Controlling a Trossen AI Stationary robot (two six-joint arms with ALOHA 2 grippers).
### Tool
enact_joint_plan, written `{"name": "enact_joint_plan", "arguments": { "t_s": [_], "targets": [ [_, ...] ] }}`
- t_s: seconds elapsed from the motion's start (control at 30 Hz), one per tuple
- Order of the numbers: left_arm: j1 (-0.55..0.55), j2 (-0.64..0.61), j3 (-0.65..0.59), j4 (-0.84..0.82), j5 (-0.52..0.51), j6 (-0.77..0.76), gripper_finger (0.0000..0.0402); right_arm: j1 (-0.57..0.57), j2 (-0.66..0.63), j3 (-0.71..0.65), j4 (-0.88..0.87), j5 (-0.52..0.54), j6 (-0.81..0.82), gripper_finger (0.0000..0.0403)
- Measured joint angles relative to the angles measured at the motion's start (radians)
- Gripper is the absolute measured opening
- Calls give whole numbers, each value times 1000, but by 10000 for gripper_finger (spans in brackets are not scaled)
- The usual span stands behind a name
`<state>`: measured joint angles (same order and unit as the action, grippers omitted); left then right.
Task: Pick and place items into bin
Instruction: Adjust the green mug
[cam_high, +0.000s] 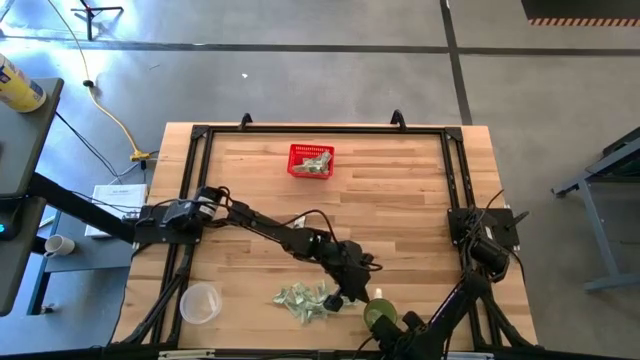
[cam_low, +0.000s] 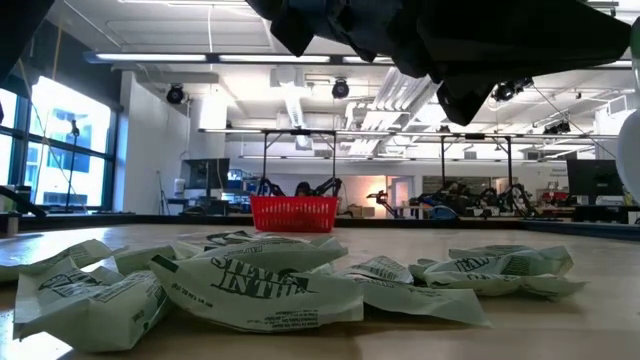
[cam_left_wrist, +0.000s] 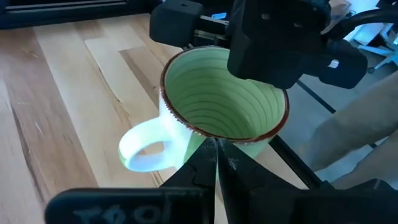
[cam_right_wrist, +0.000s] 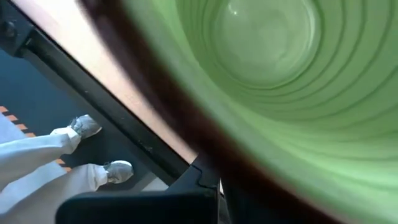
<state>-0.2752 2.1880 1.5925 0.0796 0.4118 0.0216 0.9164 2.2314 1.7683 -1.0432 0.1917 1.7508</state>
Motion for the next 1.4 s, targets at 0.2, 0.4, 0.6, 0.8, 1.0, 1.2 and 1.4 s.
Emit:
{"name": "enact_joint_plan", "arguments": {
  "t_s": [0.2, 0.4, 0.6, 0.8, 1.0, 1.2, 1.4],
  "targets": [
    [1, 0, 0, 7, -2, 15, 53, -11, 7, -20, -3, 0, -2, 1],
    [2, 0, -1, 4, -2, 26, 53, -17, 3, -64, 38, 11, 0, 1],
    [7, 0, -1, 3, 1, 27, 53, -15, 4, -68, -68, -14, 8, 1],
    [25, 0, -2, 7, 2, 34, 53, -15, 6, -69, -134, -14, 5, 1],
    [27, 1, -2, 7, -7, 48, 53, -14, 7, -69, -185, -12, 7, 1],
    [34, 0, -1, 6, -33, 61, 53, -14, 8, -71, -262, -23, 18, 1],
    [52, 1, 0, 4, -59, 77, 53, -18, 10, -71, -311, -19, 19, 1]
  ]
}}
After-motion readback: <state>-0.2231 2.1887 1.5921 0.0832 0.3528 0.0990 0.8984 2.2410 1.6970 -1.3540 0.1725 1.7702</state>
